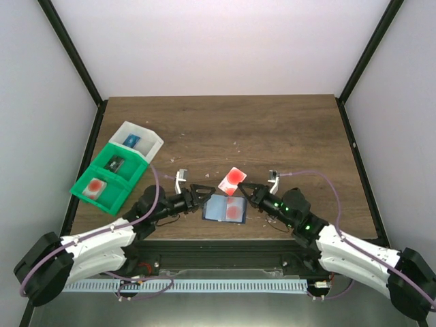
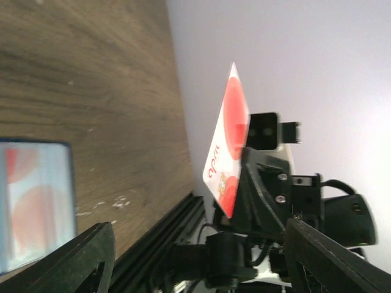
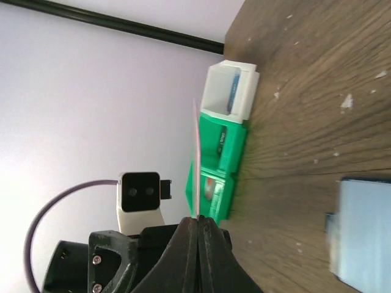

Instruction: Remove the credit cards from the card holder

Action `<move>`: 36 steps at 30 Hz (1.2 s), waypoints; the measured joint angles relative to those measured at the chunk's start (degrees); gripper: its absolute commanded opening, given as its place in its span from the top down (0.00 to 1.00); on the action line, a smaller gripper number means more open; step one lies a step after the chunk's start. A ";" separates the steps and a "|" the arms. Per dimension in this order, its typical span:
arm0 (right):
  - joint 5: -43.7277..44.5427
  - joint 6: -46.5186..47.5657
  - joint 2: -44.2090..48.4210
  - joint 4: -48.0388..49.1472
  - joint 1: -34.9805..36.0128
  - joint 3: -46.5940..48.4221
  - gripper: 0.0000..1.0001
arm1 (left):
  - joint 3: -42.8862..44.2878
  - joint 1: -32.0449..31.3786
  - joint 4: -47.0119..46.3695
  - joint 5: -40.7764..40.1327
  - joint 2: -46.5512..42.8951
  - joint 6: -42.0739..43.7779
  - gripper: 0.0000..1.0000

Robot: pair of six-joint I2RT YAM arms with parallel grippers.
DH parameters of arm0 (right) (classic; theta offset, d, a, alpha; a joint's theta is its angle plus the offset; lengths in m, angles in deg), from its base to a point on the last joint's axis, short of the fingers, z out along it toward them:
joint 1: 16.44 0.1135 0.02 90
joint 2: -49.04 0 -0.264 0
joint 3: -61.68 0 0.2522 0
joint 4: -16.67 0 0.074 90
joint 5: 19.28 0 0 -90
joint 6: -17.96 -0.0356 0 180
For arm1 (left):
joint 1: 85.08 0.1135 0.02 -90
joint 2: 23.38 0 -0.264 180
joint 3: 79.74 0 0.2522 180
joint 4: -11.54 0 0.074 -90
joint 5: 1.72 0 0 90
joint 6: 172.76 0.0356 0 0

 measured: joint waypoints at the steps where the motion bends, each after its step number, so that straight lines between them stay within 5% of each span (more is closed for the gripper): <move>1: 0.00 -1.36 -0.83 1.86 0.00 0.00 1.00 | 0.00 0.00 -1.09 0.00 -0.17 -0.46 0.24; 7: -1.18 -7.65 -7.74 10.78 0.00 0.02 0.99 | 1.20 0.02 -5.60 -0.09 -0.57 -1.99 0.35; 18: -1.55 -12.04 -10.16 16.98 0.04 0.07 0.99 | 1.73 0.00 -12.00 0.59 7.34 -4.52 0.41; 25: -2.16 -13.77 -11.82 19.08 0.04 0.07 0.99 | 3.28 0.00 -14.86 0.83 9.73 -4.74 0.69; 30: -2.69 -14.56 -12.90 19.58 0.04 0.07 0.99 | 3.67 0.00 -16.65 1.07 10.56 -4.50 1.00; 36: -2.91 -14.56 -13.05 20.31 0.04 0.04 0.96 | 3.65 0.07 -16.44 0.94 10.21 -4.31 1.00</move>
